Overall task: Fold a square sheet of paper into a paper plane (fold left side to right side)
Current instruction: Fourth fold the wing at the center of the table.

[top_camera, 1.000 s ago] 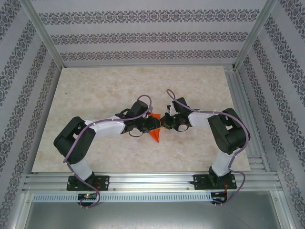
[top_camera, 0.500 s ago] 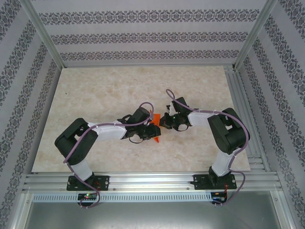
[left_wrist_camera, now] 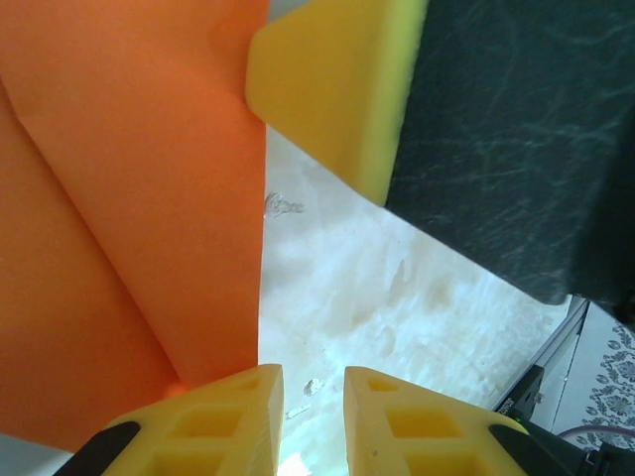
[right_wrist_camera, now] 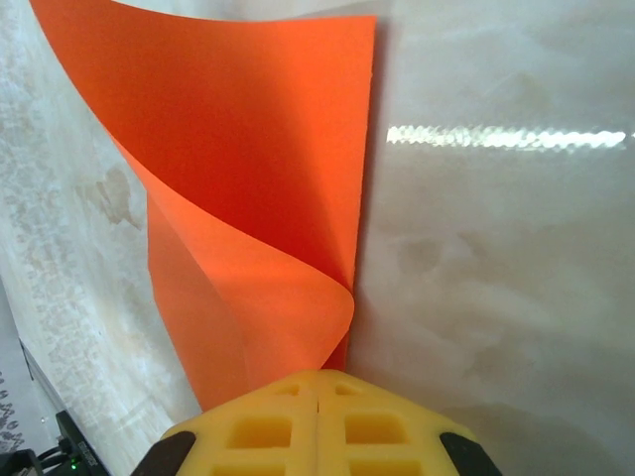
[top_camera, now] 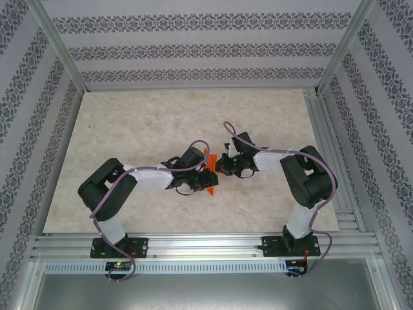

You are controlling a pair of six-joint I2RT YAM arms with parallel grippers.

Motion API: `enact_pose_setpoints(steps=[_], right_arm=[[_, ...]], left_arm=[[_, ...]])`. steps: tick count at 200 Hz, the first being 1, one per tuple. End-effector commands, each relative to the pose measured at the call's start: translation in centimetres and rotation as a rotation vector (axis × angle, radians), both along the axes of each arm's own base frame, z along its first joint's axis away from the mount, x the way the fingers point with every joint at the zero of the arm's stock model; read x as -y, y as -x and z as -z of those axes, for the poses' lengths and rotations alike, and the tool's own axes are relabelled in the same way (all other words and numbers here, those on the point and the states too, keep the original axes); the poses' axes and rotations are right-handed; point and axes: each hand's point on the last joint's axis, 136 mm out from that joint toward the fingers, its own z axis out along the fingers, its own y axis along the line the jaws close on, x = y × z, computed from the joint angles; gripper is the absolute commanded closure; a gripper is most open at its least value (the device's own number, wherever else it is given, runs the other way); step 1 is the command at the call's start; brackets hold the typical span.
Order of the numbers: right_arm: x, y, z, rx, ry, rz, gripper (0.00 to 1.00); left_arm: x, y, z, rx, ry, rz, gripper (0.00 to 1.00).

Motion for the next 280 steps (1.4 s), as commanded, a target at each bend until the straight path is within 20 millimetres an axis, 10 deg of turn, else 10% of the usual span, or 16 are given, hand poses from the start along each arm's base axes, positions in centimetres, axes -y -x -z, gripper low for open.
enact_pose_setpoints(steps=[1, 280], right_arm=[[-0.3, -0.3, 0.1, 0.021, 0.019, -0.020, 0.97], [-1.3, -1.3, 0.0, 0.034, 0.033, -0.042, 0.96]], left_arm=[[0.3, 0.6, 0.7, -0.007, 0.009, 0.006, 0.75], [-0.5, 1.3, 3.0, -0.045, -0.029, -0.002, 0.75]])
